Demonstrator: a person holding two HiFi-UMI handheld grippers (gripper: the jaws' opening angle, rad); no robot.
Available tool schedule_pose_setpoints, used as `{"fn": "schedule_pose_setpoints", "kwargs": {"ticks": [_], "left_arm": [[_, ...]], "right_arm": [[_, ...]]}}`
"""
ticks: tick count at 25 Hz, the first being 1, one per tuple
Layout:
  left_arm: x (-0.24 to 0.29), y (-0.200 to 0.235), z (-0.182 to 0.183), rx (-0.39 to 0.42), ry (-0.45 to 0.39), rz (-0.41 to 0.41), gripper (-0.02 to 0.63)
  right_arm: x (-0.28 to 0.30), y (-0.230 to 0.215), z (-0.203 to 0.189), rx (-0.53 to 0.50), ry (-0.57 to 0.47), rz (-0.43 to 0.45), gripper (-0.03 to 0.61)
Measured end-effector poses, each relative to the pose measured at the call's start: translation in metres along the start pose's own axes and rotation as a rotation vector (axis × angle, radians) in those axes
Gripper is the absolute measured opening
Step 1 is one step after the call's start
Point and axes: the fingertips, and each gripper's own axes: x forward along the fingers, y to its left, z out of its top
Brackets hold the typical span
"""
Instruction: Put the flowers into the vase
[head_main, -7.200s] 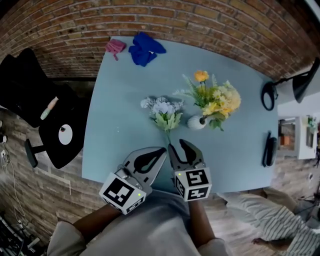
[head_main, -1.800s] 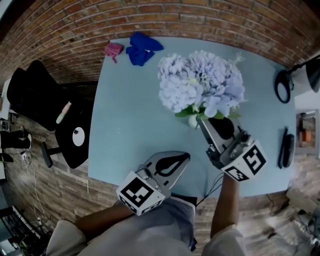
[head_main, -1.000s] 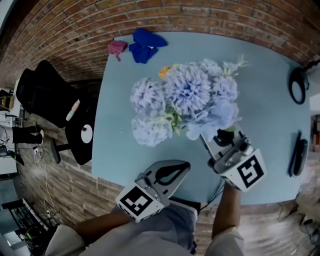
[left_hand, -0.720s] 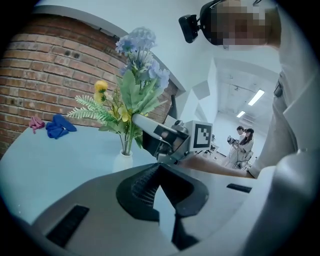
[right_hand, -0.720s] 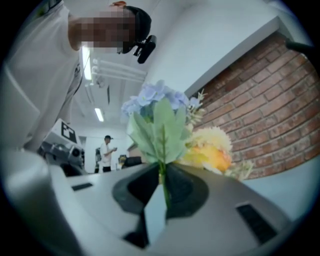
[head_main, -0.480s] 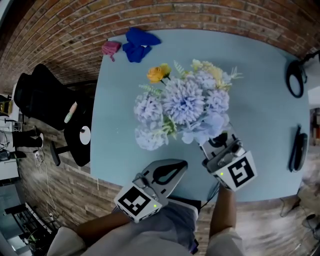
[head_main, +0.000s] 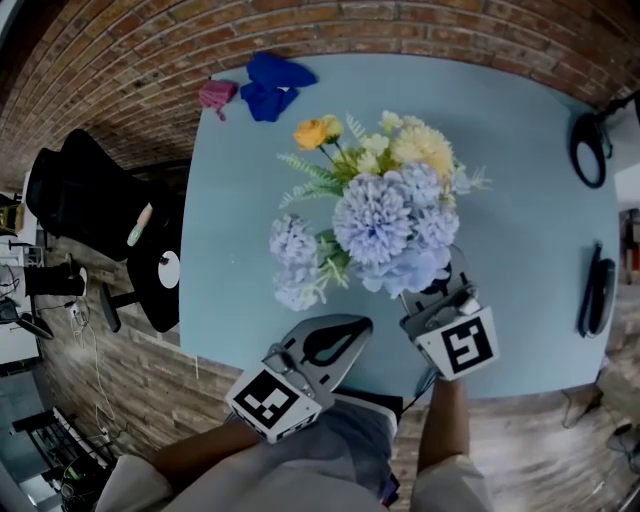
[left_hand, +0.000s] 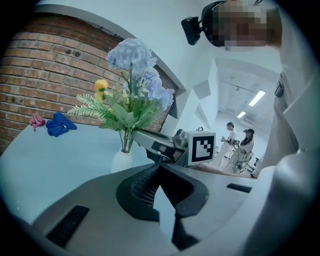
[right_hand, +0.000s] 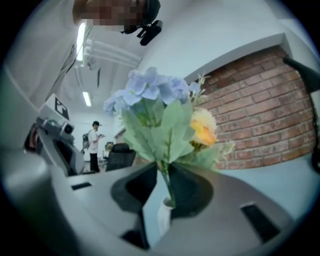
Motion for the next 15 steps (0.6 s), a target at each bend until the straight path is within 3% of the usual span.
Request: {"fn": "schedule_pose_setpoints", "kwargs": {"ticks": [15], "left_arm": [[-0.006,0.016,0.005,0.021,-0.021,0.042,0.015]], "right_arm": [[-0.010,-0.003,-0.046,0.027,0.161,-0.068,0.188]]}}
